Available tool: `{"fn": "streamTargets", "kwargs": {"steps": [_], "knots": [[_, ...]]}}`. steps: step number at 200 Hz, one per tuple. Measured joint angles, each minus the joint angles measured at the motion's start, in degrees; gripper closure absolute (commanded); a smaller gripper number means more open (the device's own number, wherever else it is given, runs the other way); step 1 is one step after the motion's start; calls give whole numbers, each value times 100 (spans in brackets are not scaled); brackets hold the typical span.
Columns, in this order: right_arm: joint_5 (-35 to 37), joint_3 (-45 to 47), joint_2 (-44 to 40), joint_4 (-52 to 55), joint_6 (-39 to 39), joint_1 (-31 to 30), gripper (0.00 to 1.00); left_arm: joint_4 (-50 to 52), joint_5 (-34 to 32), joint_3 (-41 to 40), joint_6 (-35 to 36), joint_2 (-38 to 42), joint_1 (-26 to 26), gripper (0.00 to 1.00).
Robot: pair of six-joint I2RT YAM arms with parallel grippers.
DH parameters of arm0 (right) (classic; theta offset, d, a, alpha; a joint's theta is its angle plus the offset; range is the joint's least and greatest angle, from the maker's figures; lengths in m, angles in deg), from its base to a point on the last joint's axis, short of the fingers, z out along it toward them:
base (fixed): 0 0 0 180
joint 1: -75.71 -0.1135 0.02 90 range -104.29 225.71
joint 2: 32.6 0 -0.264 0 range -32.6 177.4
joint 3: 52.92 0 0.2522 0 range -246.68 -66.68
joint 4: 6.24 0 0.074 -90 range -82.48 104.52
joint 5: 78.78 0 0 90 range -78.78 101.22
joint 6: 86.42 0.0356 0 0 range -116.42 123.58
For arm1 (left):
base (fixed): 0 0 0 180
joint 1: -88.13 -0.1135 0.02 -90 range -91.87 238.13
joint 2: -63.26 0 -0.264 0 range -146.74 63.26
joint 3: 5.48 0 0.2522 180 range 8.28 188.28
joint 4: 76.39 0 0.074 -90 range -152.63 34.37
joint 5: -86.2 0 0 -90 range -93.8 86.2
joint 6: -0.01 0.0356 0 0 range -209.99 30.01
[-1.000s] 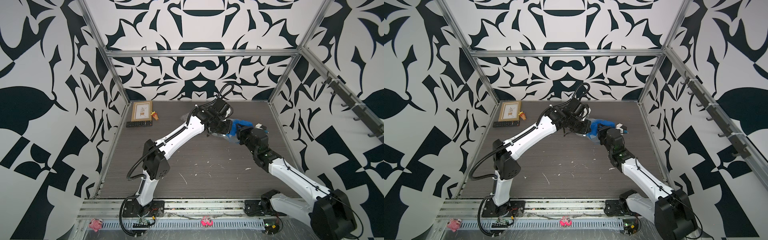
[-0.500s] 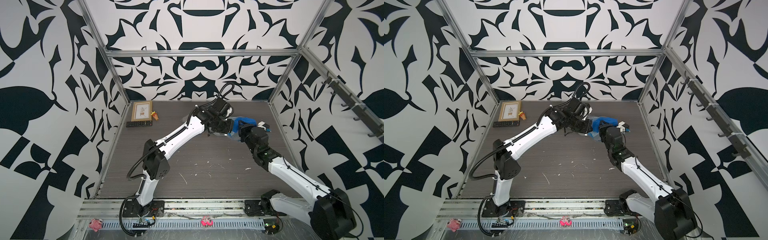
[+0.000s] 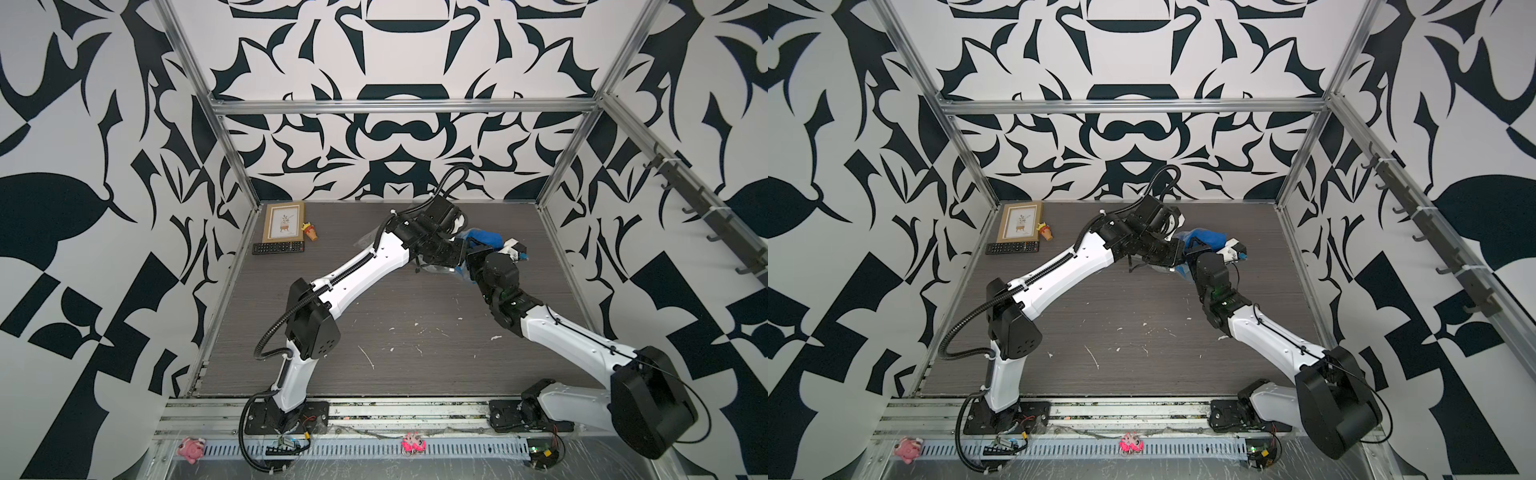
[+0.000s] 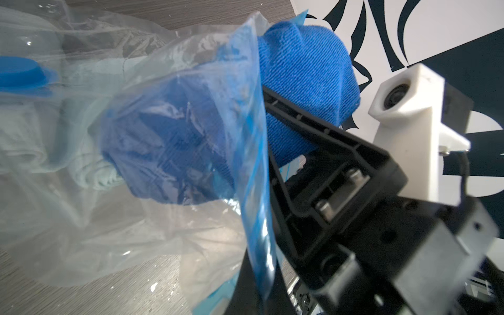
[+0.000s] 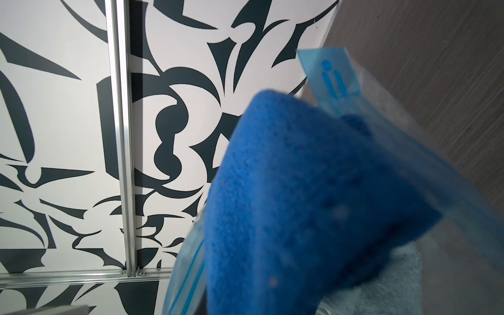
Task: Place the folded towel into the vacuum bag
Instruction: Place the towel in the vacuum bag.
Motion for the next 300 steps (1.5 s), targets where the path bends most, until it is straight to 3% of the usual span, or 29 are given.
{"fn": "streamTargets", "kwargs": {"steps": [122, 164, 243, 267, 300], "knots": [[535, 142, 647, -966, -315, -199, 100, -223, -50, -374, 0, 2, -44, 100], [461, 219, 671, -1082, -387, -208, 64, -232, -50, -424, 0, 4, -46, 100], [-404, 538, -59, -444, -540, -90, 33, -358, 37, -564, -39, 35, -127, 100], [-833, 605, -415, -48, -540, 37, 13, -358, 42, -564, -44, 35, -177, 100], [-1370, 730, -1147, 852, -656, 203, 8, -361, 44, -564, -44, 35, -245, 100]]}}
